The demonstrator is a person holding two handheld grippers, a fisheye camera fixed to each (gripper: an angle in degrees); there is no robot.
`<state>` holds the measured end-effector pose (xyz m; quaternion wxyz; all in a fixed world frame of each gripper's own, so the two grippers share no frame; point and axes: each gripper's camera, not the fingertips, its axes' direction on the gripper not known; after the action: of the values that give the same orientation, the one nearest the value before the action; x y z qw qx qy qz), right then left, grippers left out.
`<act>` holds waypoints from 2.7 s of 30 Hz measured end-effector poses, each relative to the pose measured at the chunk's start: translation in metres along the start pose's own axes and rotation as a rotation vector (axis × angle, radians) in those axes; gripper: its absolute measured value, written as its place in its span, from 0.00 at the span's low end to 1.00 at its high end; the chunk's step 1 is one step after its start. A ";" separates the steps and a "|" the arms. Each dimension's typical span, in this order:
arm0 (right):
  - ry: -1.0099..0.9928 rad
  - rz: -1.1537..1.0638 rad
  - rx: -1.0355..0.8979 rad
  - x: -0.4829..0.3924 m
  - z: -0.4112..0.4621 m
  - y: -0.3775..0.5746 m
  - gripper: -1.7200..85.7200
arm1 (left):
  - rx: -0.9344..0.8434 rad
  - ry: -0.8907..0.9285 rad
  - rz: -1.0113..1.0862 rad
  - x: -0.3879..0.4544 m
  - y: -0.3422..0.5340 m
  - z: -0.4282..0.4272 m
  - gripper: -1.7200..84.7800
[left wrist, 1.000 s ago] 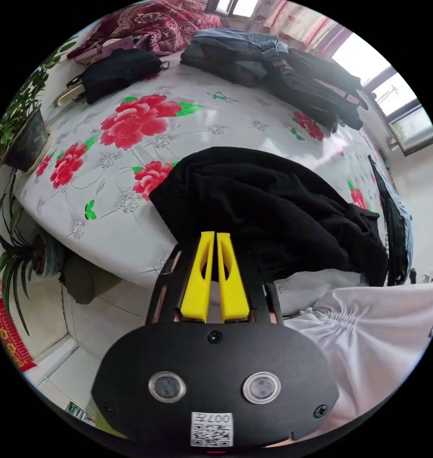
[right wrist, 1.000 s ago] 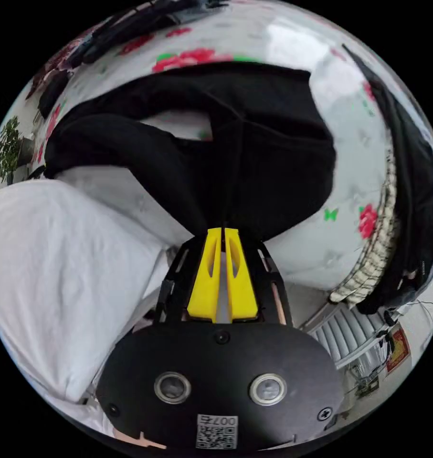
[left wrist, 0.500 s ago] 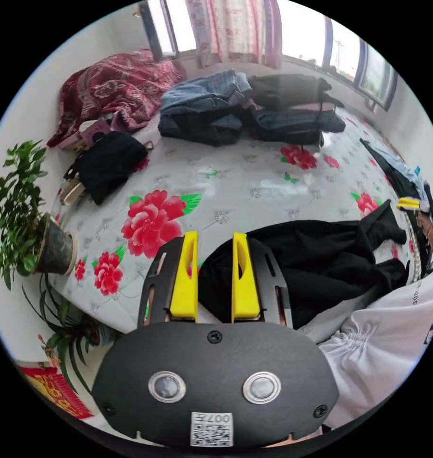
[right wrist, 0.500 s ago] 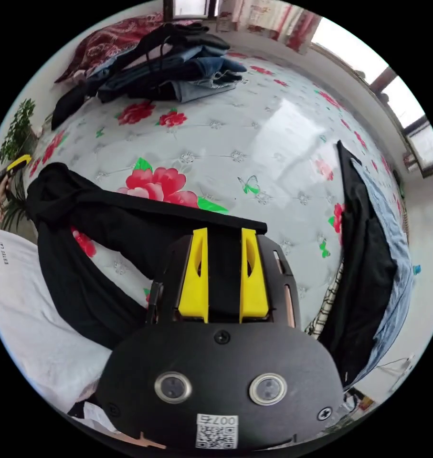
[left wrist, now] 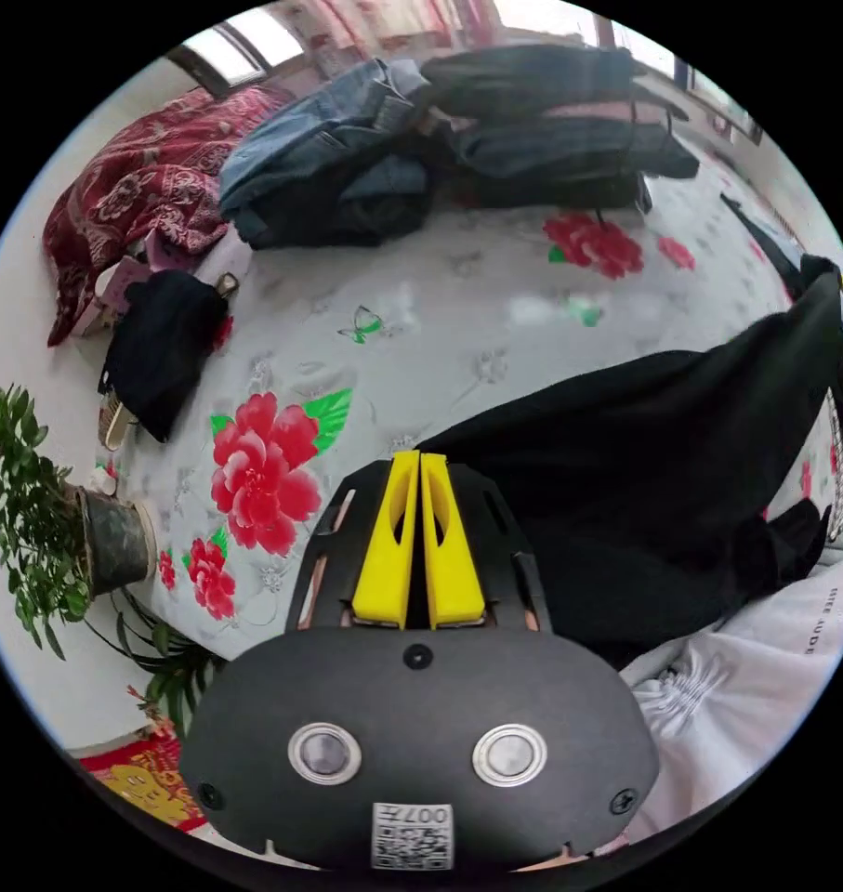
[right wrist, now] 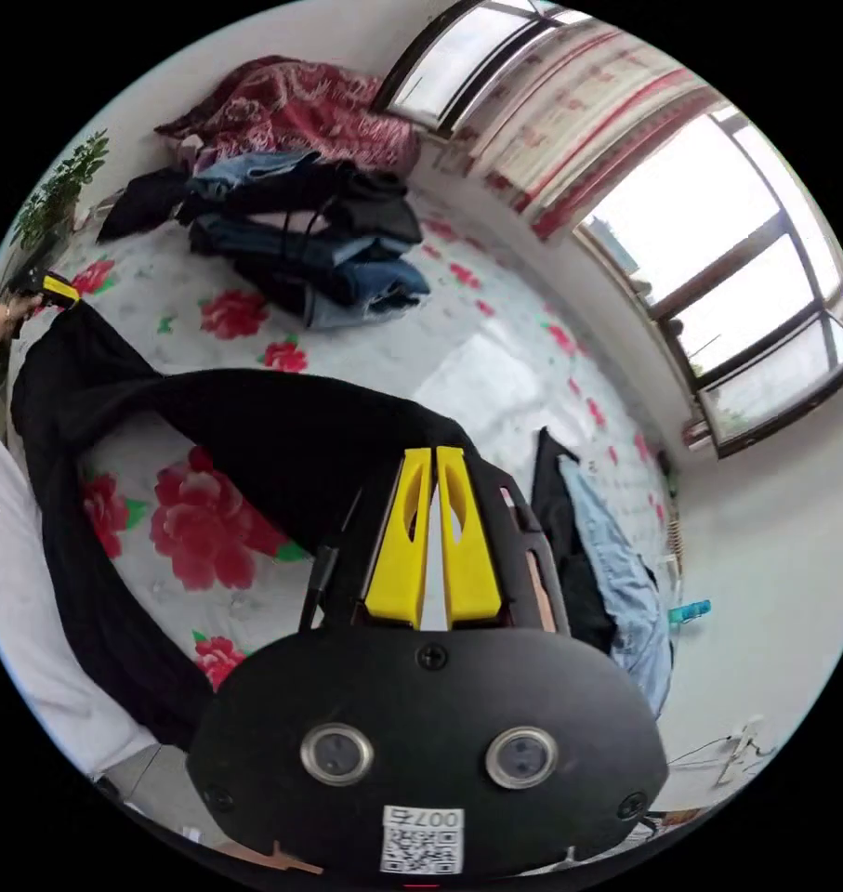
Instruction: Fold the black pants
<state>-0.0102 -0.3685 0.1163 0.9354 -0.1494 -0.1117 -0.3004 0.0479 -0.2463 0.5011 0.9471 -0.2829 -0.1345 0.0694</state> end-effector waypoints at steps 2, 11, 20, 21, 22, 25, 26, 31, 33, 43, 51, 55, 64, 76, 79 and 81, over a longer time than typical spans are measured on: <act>0.069 0.023 0.037 0.012 -0.015 0.013 0.02 | 0.075 0.015 -0.046 -0.011 -0.001 -0.013 0.01; -0.128 0.337 -0.476 0.014 0.122 0.106 0.02 | 0.066 0.123 -0.179 -0.005 -0.020 0.029 0.07; -0.461 0.571 -0.342 0.012 0.123 0.144 0.04 | 0.033 0.116 -0.472 -0.035 0.120 0.026 0.11; -0.519 0.562 -0.332 0.004 0.120 0.148 0.05 | 0.036 0.132 -0.535 -0.038 0.144 0.026 0.12; -0.558 0.553 -0.328 0.000 0.119 0.150 0.05 | 0.040 0.135 -0.570 -0.039 0.155 0.027 0.13; -0.755 0.482 -0.310 -0.018 0.103 0.162 0.08 | 0.067 0.157 -0.711 -0.044 0.207 0.029 0.15; -0.822 0.425 -0.313 -0.027 0.094 0.166 0.09 | 0.077 0.203 -0.729 -0.043 0.220 0.032 0.16; -1.018 0.158 -0.370 -0.073 0.053 0.178 0.11 | 0.118 0.299 -0.666 -0.023 0.233 0.050 0.19; -1.066 0.060 -0.389 -0.105 0.046 0.185 0.11 | 0.121 0.312 -0.627 -0.013 0.222 0.065 0.17; -0.762 0.023 -0.407 -0.119 0.090 0.161 0.03 | 0.167 0.282 -0.457 -0.026 0.131 0.062 0.04; -0.492 0.582 -0.272 0.002 0.132 0.115 0.05 | 0.277 0.304 -0.384 -0.036 0.078 0.077 0.09; -0.494 0.657 -0.227 0.011 0.121 0.135 0.07 | 0.225 0.250 -0.424 -0.037 0.111 0.092 0.10; -0.654 0.333 -0.412 -0.102 0.111 0.178 0.11 | 0.131 0.440 -0.563 -0.035 0.217 0.142 0.15; -0.432 0.397 -0.303 -0.071 0.080 0.180 0.02 | 0.130 0.593 -0.438 -0.022 0.152 0.154 0.01; -0.329 0.507 -0.139 0.005 0.021 0.187 0.02 | 0.122 0.573 -0.365 -0.042 0.183 0.115 0.01; -0.317 0.530 -0.077 0.051 -0.009 0.190 0.02 | 0.111 0.574 -0.347 -0.060 0.205 0.091 0.01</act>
<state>0.1440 -0.2510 0.0830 0.9457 -0.2537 -0.2020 -0.0228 -0.0472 -0.0410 0.4476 0.9580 -0.2120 0.0952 -0.1681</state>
